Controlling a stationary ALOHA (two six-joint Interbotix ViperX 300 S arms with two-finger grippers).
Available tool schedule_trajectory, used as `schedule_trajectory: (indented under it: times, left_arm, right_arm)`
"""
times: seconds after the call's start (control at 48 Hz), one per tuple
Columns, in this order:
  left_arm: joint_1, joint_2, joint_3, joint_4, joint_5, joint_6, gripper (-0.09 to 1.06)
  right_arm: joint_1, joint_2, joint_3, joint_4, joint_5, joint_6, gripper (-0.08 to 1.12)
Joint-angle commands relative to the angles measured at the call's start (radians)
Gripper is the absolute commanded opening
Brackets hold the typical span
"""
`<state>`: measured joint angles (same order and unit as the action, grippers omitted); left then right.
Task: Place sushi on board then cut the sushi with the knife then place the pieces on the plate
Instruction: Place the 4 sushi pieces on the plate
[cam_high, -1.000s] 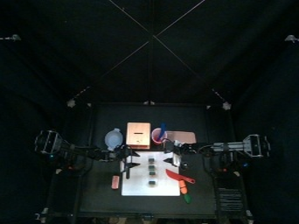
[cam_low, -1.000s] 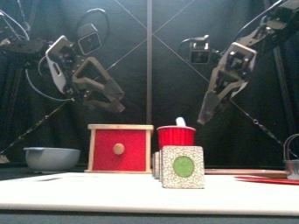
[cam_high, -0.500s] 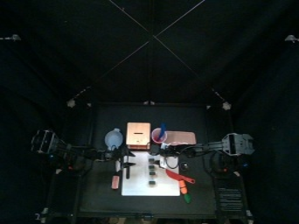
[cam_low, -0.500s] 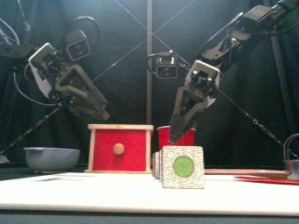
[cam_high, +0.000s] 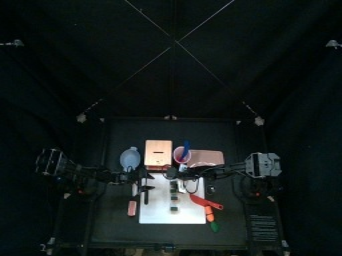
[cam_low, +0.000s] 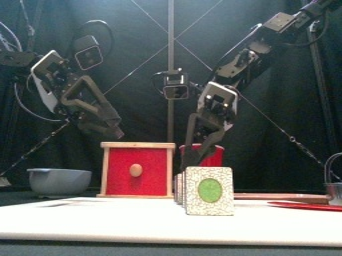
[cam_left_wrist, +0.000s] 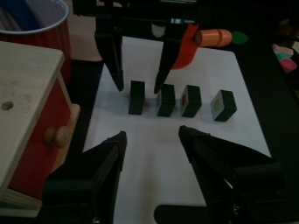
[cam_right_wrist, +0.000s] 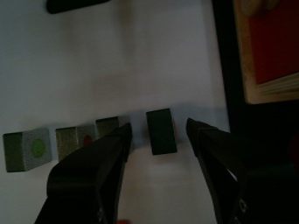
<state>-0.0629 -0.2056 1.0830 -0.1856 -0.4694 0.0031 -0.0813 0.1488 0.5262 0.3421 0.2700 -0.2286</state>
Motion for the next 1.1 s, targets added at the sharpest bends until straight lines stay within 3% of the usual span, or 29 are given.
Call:
schedule_trajectory:
  times: [0.021, 0.208, 0.458, 0.688, 1.104]
  left_arm:
    - [-0.003, -0.012, -0.009, -0.002, -0.003, 0.002, 0.87]
    - [-0.003, -0.012, -0.009, -0.003, -0.003, 0.000, 0.87]
    - [-0.002, -0.012, -0.008, -0.003, -0.005, -0.002, 0.87]
    - [-0.003, -0.012, -0.009, -0.003, -0.003, -0.002, 0.87]
    - [0.000, -0.011, -0.009, -0.015, -0.005, -0.002, 0.87]
  right_arm:
    - [0.000, -0.003, -0.028, -0.006, 0.003, 0.000, 0.86]
    - [-0.002, 0.025, -0.025, -0.020, 0.017, 0.000, 0.81]
    - [-0.002, 0.009, -0.021, -0.018, 0.021, 0.000, 0.55]
    - [-0.015, -0.091, 0.023, -0.011, 0.071, 0.003, 0.56]
    - [-0.153, -0.397, 0.236, 0.037, 0.095, 0.003, 0.56]
